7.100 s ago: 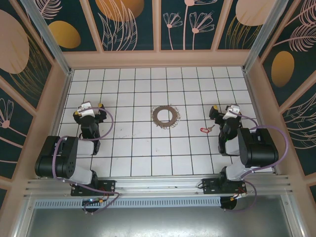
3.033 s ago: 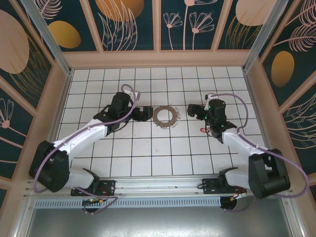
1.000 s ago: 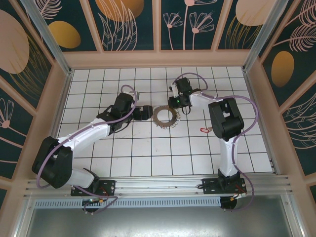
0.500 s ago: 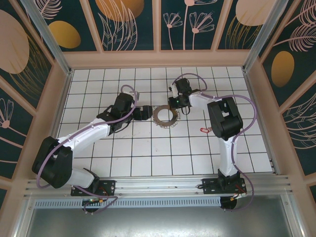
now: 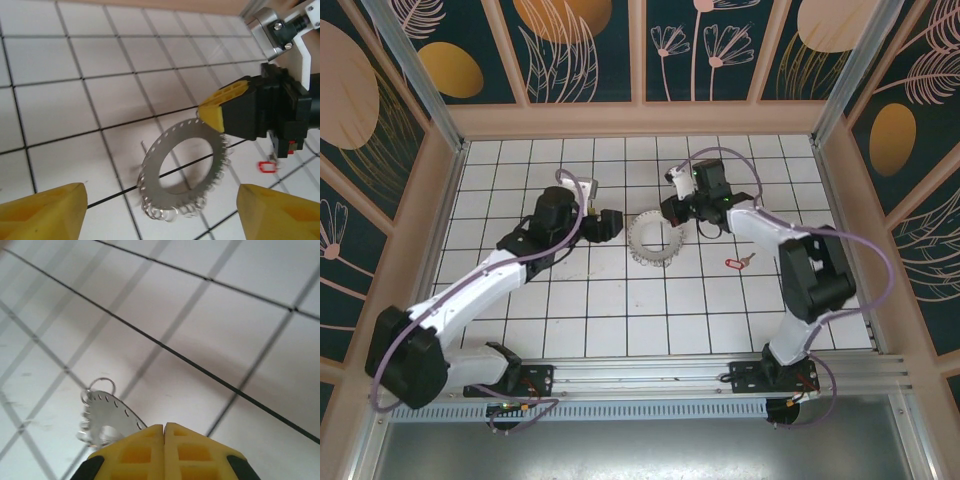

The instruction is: Put the keys on the keyring

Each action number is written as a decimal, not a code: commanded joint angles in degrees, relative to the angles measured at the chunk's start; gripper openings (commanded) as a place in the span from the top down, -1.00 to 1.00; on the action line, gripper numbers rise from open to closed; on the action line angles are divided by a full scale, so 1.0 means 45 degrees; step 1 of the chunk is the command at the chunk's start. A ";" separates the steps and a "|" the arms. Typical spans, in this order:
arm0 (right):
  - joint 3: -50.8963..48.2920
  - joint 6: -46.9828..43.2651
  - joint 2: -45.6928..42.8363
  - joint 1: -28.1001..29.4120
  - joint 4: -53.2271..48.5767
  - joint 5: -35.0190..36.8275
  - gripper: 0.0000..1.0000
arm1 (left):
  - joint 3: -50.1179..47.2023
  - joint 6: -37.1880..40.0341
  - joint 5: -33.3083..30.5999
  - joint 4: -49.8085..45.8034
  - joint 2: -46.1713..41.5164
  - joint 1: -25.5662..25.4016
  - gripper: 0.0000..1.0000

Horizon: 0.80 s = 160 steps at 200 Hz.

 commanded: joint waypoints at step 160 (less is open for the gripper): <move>-0.2618 0.3381 -0.5537 0.0270 0.8007 -1.0538 1.00 | 0.0462 0.2764 0.8407 0.1924 -0.3162 -0.0084 0.04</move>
